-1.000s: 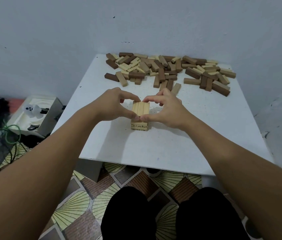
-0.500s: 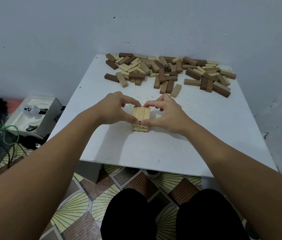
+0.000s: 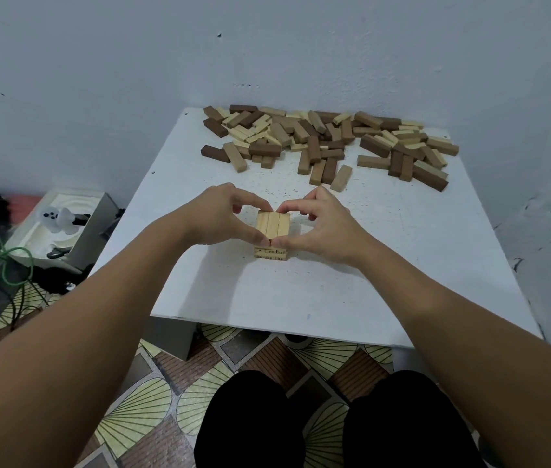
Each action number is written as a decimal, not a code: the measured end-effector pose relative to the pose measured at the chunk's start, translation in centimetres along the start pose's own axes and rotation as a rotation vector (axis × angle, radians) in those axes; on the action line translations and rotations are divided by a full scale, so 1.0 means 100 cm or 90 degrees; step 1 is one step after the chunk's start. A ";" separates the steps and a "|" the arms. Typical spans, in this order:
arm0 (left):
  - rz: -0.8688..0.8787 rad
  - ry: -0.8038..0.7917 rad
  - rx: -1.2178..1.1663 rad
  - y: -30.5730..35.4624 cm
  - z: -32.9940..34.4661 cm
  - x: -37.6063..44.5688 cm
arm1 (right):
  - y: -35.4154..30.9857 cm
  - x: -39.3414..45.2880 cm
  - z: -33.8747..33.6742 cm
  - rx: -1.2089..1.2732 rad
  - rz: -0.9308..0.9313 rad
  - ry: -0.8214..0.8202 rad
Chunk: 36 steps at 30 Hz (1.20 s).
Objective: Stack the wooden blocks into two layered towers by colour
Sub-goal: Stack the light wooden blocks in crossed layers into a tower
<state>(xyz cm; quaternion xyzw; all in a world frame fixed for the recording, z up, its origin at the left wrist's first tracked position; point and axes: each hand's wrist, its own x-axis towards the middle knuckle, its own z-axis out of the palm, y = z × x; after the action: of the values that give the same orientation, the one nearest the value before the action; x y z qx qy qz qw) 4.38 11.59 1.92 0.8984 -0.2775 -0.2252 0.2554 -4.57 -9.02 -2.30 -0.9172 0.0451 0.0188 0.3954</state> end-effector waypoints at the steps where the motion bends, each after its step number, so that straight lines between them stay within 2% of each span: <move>1: -0.001 -0.002 -0.001 0.000 0.000 0.000 | 0.000 0.000 0.001 0.002 0.000 -0.002; 36: -0.018 -0.011 -0.085 -0.006 0.005 -0.006 | 0.006 -0.005 0.004 0.075 -0.007 -0.011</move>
<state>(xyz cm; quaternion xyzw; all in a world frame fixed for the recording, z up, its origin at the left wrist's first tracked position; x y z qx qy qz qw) 3.92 12.21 1.36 0.8814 -0.2510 -0.2543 0.3090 -5.09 -9.09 -2.95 -0.8924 0.0378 0.0223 0.4492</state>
